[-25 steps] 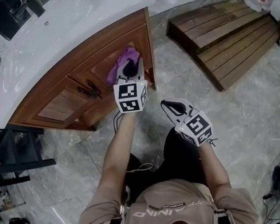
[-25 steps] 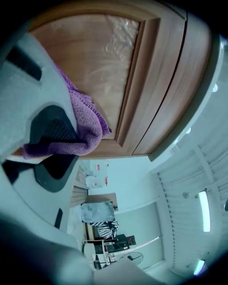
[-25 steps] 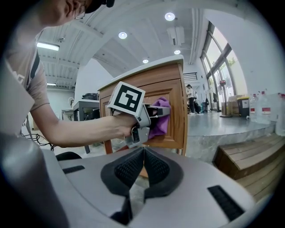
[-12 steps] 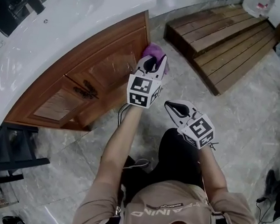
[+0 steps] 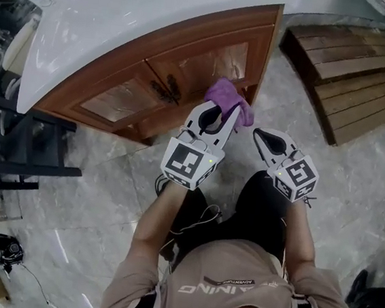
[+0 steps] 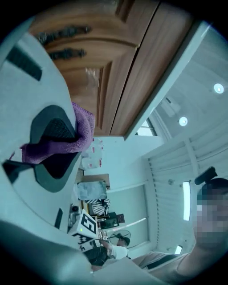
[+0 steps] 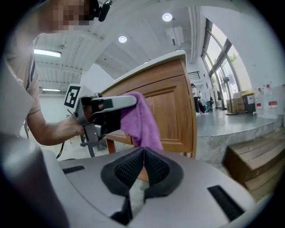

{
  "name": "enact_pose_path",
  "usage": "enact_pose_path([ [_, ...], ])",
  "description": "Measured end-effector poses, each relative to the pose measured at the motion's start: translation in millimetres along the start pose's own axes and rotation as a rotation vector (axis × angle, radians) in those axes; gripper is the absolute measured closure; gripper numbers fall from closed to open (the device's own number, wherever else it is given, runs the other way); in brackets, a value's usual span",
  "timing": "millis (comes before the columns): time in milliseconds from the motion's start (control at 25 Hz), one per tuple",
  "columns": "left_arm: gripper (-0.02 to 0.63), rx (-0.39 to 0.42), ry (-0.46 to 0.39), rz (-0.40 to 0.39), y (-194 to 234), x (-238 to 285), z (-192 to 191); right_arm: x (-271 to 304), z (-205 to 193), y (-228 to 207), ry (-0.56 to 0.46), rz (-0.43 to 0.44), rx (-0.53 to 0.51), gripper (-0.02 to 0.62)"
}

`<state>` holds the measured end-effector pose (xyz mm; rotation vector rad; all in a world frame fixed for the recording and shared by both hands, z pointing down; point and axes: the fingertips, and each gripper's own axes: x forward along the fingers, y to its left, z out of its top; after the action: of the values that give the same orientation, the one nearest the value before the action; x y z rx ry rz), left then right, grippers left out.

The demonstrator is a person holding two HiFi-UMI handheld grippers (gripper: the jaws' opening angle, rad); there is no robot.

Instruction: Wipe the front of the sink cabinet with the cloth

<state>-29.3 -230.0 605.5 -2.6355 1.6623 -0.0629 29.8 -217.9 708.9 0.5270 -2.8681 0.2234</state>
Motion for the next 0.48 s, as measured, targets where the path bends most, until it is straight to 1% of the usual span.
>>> enact_pose_path([
  [80, 0.569, -0.002, 0.026, 0.065, 21.1, -37.4, -8.0, 18.5, 3.7, 11.2, -0.014, 0.042, 0.003, 0.583],
  [120, 0.569, -0.003, 0.041, 0.11, 34.0, -55.7, -12.3, 28.8, 6.9, 18.4, -0.021, 0.067, -0.004, 0.583],
  [280, 0.569, -0.021, 0.082, 0.338, 84.2, -138.3, -29.8, 72.2, 16.6, 60.9, -0.028, 0.205, -0.045, 0.583],
  [480, 0.569, -0.093, 0.131, 0.561, 134.8, -238.2, -59.6, 114.3, 26.9, 116.9, -0.034, 0.334, -0.088, 0.583],
])
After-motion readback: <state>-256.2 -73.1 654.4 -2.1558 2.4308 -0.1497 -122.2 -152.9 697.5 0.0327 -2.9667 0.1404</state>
